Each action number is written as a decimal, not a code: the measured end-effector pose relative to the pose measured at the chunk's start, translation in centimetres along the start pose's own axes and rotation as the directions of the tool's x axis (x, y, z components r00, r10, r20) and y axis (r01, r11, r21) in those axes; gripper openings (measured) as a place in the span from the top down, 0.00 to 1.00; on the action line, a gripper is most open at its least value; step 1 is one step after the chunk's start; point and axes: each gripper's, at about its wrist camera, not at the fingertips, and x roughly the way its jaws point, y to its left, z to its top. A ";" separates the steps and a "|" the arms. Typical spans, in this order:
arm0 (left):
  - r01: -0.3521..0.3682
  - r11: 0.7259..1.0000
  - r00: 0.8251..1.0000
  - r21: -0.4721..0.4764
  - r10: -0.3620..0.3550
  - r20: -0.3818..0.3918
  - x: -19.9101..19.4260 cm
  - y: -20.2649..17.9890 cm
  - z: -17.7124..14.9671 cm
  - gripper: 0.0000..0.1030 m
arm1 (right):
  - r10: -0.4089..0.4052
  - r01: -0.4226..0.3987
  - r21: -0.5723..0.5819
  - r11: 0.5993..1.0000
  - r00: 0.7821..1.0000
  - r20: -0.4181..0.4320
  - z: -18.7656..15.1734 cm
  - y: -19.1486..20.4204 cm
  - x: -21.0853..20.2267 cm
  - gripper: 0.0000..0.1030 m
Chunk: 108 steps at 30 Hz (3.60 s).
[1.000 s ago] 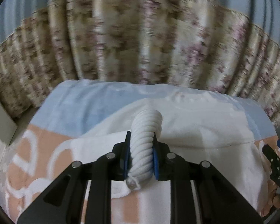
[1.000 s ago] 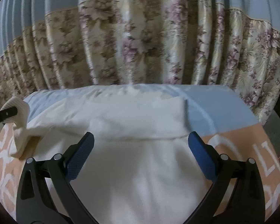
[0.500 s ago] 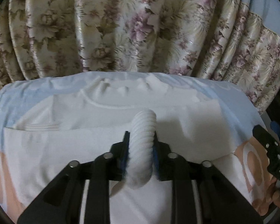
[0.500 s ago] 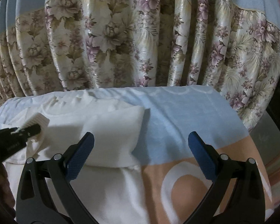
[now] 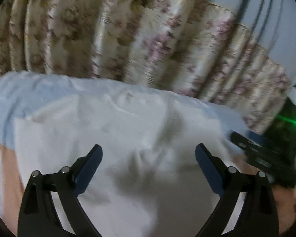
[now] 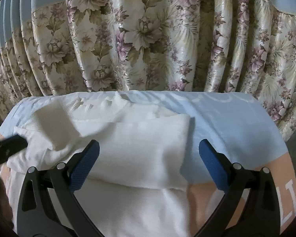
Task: Fold small clothes
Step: 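Open the left tool to lay the sleeve on the sweater, then pinch the folded sleeve edge with the right tool and smooth it flat, then lift both tools and move them to the ribbed hem of the sweater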
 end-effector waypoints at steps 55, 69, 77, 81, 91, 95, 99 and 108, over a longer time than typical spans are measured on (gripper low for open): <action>-0.321 0.935 0.947 -0.149 0.313 -0.077 -1.9 16.8 -1.3 0.08 | 0.024 -0.029 -0.088 0.996 0.998 -0.061 6.2 11.9 9.6 0.92; -0.392 0.917 0.915 -0.070 0.381 -0.132 2.1 13.2 -0.2 0.06 | 0.092 -0.088 0.103 0.991 0.995 -0.031 3.5 -2.9 6.5 0.92; -0.409 0.909 0.907 -0.075 0.397 -0.142 2.0 12.9 -0.4 0.05 | 0.079 -0.062 0.199 0.978 0.993 -0.082 -1.1 -6.7 6.1 0.82; -0.404 0.911 0.909 -0.080 0.390 -0.146 1.7 12.9 -0.4 0.05 | 0.058 -0.034 0.228 0.973 0.994 -0.098 -1.4 -7.5 5.4 0.81; -0.386 0.922 0.910 -0.029 0.376 -0.173 1.9 13.3 -0.3 0.03 | 0.026 -0.010 0.178 0.984 0.995 -0.091 -1.4 -8.0 4.0 0.81; -0.374 0.926 0.919 -0.050 0.363 -0.153 1.3 13.4 -0.4 0.04 | 0.021 -0.008 0.148 0.989 0.995 -0.093 -2.0 -7.3 3.5 0.79; -0.325 0.944 0.941 -0.052 0.317 -0.116 -0.1 12.6 -0.9 0.04 | 0.020 -0.009 0.141 0.990 0.997 -0.079 -2.8 -6.9 2.7 0.47; -0.308 0.951 0.950 -0.002 0.307 -0.049 -4.4 8.5 -3.0 0.04 | -0.016 0.023 0.088 0.996 0.997 -0.080 -3.5 -5.0 0.4 0.34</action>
